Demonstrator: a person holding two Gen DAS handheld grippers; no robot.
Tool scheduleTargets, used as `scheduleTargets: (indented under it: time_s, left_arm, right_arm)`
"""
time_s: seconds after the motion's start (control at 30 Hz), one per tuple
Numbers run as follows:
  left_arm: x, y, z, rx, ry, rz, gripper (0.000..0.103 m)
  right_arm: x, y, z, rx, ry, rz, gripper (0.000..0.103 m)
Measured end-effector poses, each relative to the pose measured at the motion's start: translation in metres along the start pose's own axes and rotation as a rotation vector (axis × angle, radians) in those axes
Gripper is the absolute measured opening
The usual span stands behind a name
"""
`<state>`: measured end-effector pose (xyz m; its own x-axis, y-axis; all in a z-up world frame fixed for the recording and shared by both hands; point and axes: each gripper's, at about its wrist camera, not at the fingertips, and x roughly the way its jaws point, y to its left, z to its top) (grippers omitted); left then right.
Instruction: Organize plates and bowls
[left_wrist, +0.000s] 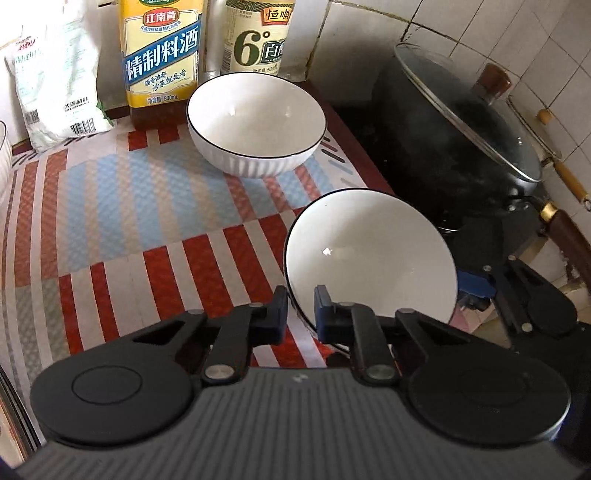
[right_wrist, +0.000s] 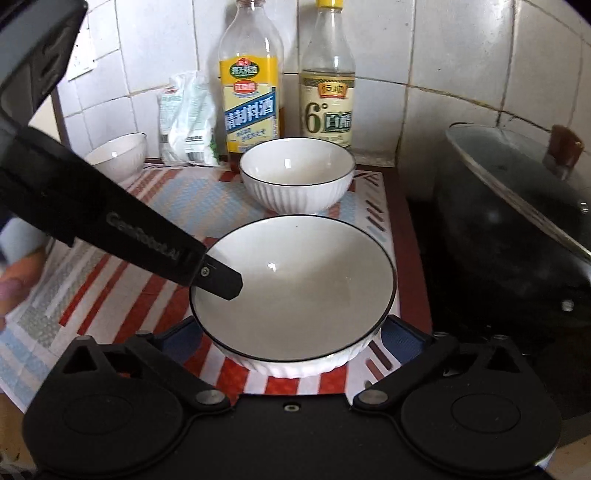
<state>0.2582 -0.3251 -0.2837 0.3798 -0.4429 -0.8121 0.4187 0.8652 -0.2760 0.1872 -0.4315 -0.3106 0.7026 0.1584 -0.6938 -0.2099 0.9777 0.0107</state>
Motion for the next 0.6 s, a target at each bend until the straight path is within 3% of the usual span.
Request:
scheduleTargets:
  time_s: [0.3, 0.6]
  left_arm:
    - [-0.007, -0.016, -0.006, 0.128, -0.032, 0.087, 0.012]
    - [-0.042, -0.016, -0.016, 0.136, -0.037, 0.117, 0.012]
  right_arm:
    - [0.001, 0.001, -0.001, 0.056, -0.014, 0.024, 0.103]
    - [-0.018, 0.020, 0.002, 0.062, -0.021, 0.033, 0.103]
